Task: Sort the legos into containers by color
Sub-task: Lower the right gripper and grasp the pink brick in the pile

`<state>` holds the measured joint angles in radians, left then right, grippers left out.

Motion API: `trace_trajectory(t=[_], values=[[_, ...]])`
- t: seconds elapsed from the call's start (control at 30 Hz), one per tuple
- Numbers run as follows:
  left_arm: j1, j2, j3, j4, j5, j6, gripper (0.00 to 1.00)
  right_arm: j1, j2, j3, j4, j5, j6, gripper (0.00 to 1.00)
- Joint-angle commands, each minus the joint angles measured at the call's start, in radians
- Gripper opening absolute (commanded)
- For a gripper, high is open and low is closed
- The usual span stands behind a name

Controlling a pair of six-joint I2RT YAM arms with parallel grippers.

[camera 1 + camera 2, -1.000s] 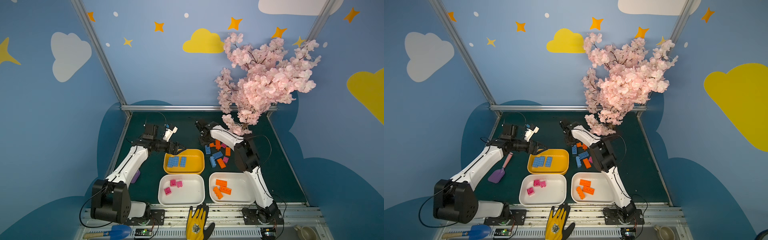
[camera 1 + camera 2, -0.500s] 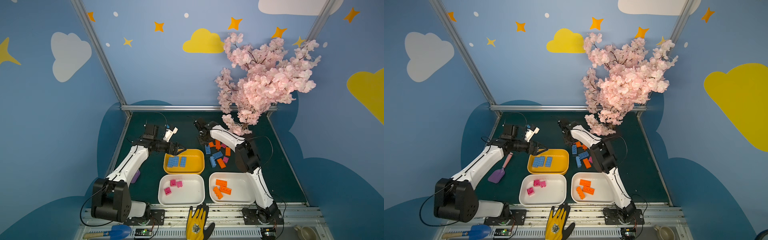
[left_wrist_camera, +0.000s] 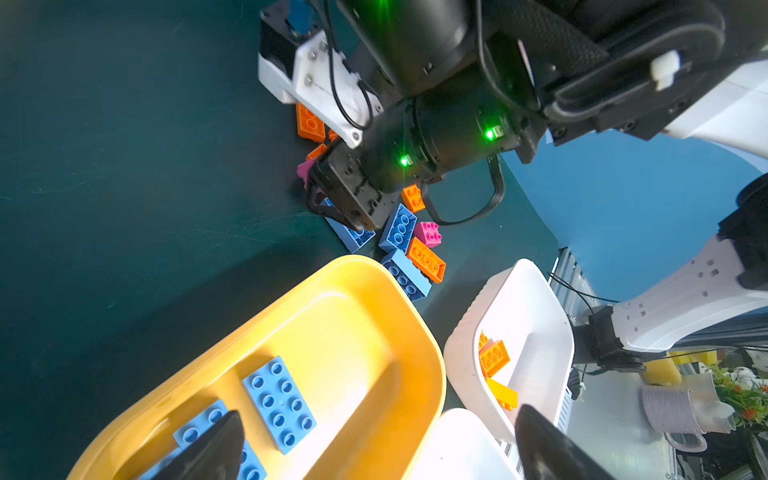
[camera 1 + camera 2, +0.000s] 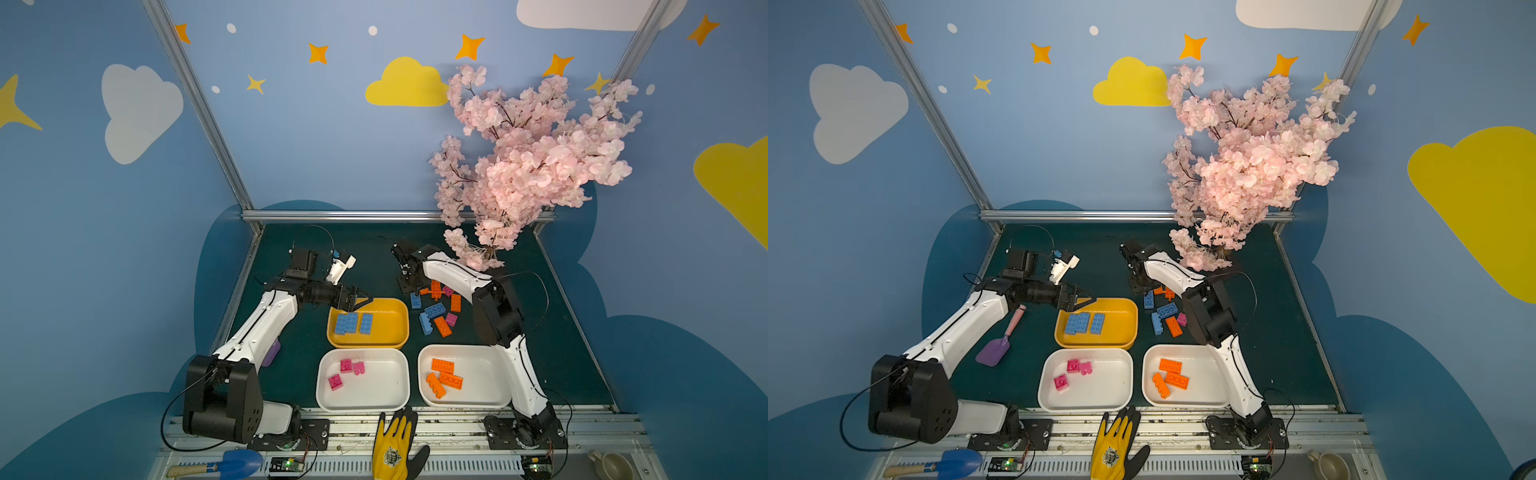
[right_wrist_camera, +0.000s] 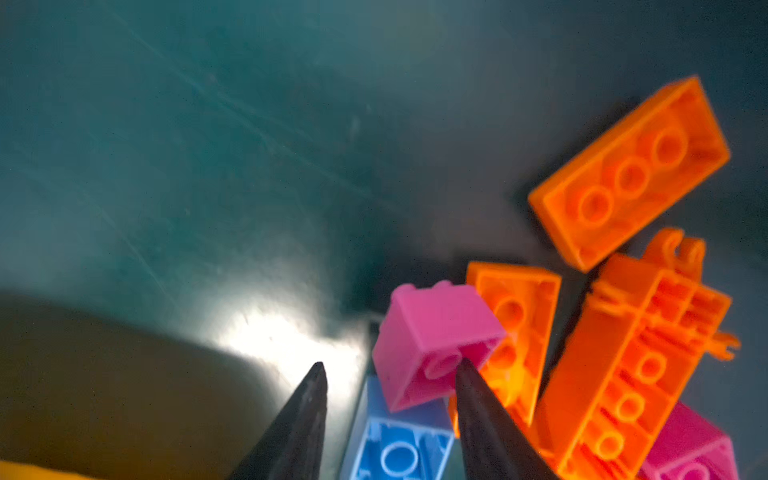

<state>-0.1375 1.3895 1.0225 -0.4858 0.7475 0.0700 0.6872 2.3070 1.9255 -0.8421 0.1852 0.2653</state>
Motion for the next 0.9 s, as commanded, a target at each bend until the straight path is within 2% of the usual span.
trace_trajectory(t=[0.0, 0.57, 0.87], values=[[0.004, 0.012, -0.006, -0.018, 0.003, 0.019, 1.0, -0.007, -0.061, -0.035, -0.002, -0.035, 0.033, 0.5], [0.003, 0.029, -0.001, -0.01, 0.004, 0.017, 1.0, -0.042, -0.012, -0.011, 0.018, -0.092, 0.058, 0.55], [0.004, 0.033, 0.008, -0.019, 0.004, 0.024, 1.0, -0.043, 0.075, 0.116, -0.01, -0.084, 0.031, 0.54]])
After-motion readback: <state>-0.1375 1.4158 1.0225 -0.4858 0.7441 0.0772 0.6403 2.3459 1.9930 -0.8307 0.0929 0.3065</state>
